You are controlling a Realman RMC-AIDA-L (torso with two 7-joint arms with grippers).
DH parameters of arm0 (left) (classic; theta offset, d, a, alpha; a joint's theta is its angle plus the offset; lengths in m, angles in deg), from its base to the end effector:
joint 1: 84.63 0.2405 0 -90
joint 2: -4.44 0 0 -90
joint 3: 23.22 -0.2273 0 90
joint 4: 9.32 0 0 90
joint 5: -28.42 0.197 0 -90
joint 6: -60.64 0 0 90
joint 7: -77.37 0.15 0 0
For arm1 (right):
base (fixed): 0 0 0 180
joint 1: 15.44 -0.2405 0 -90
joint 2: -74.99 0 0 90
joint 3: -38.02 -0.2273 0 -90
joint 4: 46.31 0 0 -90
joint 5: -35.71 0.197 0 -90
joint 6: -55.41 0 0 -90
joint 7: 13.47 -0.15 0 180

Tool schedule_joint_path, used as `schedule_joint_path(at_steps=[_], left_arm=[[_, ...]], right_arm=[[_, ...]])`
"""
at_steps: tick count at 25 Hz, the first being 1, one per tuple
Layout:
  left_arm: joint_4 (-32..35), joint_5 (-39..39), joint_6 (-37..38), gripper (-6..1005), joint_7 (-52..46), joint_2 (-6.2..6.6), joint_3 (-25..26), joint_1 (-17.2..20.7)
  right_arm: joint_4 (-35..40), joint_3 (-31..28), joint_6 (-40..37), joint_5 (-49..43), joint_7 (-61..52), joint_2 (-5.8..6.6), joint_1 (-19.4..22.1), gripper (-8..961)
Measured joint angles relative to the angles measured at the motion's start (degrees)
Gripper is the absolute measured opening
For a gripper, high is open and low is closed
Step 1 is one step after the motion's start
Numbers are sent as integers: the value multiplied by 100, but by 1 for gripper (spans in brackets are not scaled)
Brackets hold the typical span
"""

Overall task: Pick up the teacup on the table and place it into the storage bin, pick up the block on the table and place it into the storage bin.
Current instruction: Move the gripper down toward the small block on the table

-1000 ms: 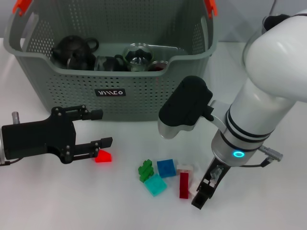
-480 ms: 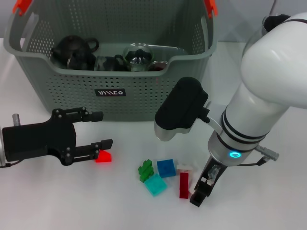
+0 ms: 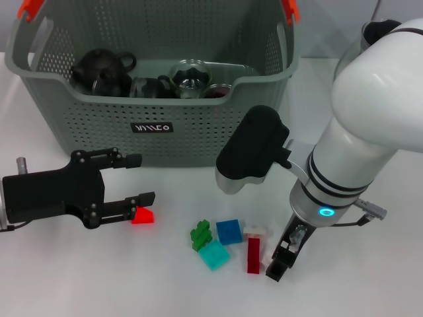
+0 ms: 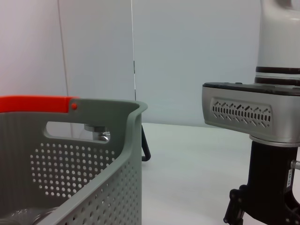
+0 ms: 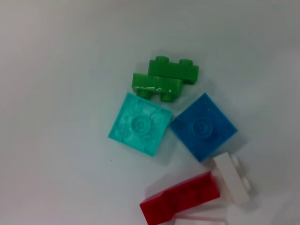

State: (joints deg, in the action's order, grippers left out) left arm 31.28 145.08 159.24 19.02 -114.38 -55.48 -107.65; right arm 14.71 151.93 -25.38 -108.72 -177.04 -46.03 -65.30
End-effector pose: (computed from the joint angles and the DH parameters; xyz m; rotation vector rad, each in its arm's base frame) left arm -0.2604 0.2690 0.0309 -2.6896 -0.2359 -0.6881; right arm 0.1310 0.2926 -0.1005 -2.6975 0.6389 -0.9639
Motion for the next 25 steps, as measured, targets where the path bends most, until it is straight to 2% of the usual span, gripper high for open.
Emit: schedule_joint_path(at_steps=[18, 25], left_arm=[[0, -3, 1, 675, 0, 0, 0, 0], [0, -3, 0, 675, 0, 0, 0, 0]], right_arm=[[28, 78, 71, 39, 0, -20, -3, 894], [7, 79, 73, 55, 0, -27, -23, 655]])
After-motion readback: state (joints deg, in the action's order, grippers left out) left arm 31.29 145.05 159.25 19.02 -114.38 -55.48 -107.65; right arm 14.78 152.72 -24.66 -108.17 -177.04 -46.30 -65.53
